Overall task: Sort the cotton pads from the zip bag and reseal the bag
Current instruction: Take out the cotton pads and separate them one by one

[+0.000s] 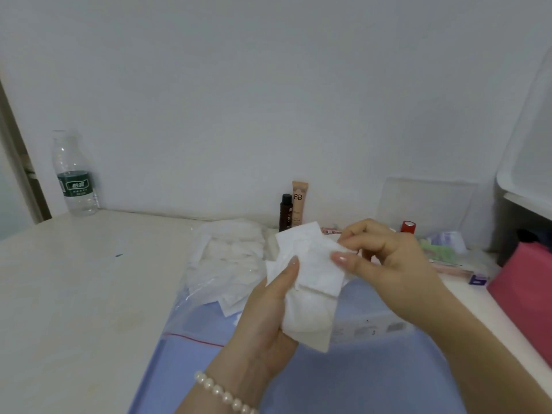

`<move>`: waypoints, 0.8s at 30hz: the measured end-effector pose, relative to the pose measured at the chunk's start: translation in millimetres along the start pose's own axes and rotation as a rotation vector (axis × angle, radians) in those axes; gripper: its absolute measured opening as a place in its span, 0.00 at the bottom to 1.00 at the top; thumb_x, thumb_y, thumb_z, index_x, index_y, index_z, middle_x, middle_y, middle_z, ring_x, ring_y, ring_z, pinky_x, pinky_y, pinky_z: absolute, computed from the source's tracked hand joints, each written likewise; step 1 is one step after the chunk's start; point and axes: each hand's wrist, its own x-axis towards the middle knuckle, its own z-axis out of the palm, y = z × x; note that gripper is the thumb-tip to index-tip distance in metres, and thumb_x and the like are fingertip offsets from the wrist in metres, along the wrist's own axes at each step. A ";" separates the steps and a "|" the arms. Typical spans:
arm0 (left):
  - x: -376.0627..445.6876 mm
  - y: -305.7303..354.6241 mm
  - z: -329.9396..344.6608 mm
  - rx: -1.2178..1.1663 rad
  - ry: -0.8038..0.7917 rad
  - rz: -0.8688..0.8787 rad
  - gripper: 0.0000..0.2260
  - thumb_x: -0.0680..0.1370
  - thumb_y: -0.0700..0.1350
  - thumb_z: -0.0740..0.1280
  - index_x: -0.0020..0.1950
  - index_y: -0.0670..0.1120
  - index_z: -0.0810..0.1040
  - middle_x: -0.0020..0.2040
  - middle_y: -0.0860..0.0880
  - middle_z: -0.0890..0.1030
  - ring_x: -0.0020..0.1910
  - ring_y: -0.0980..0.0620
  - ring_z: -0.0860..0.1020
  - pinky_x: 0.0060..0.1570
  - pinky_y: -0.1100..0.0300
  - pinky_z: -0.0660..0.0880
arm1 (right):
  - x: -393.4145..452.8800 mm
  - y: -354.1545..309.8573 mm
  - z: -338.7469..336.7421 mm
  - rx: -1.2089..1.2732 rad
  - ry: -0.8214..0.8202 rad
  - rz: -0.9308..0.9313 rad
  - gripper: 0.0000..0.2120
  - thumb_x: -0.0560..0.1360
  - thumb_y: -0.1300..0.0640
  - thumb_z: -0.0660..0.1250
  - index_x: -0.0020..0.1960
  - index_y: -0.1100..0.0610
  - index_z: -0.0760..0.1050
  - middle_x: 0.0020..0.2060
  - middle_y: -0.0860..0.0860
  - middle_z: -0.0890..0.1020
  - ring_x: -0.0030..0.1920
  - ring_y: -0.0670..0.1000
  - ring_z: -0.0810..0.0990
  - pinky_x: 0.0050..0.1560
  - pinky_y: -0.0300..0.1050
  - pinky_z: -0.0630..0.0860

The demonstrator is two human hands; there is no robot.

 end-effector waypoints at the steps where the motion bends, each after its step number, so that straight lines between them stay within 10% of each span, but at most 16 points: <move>1: 0.5 -1.7 -0.5 0.025 0.012 0.009 0.19 0.75 0.48 0.63 0.64 0.42 0.75 0.57 0.44 0.82 0.55 0.48 0.81 0.49 0.56 0.77 | -0.4 -3.7 -6.2 0.102 -0.019 0.050 0.10 0.68 0.66 0.70 0.36 0.52 0.83 0.36 0.50 0.83 0.34 0.41 0.77 0.39 0.32 0.73; 24: -3.9 -6.2 3.1 0.179 -0.016 -0.058 0.14 0.77 0.45 0.64 0.60 0.42 0.78 0.53 0.42 0.83 0.52 0.46 0.82 0.46 0.57 0.79 | -0.1 1.4 -9.5 0.003 -0.044 0.311 0.06 0.68 0.68 0.73 0.37 0.60 0.78 0.21 0.49 0.77 0.20 0.46 0.76 0.21 0.37 0.71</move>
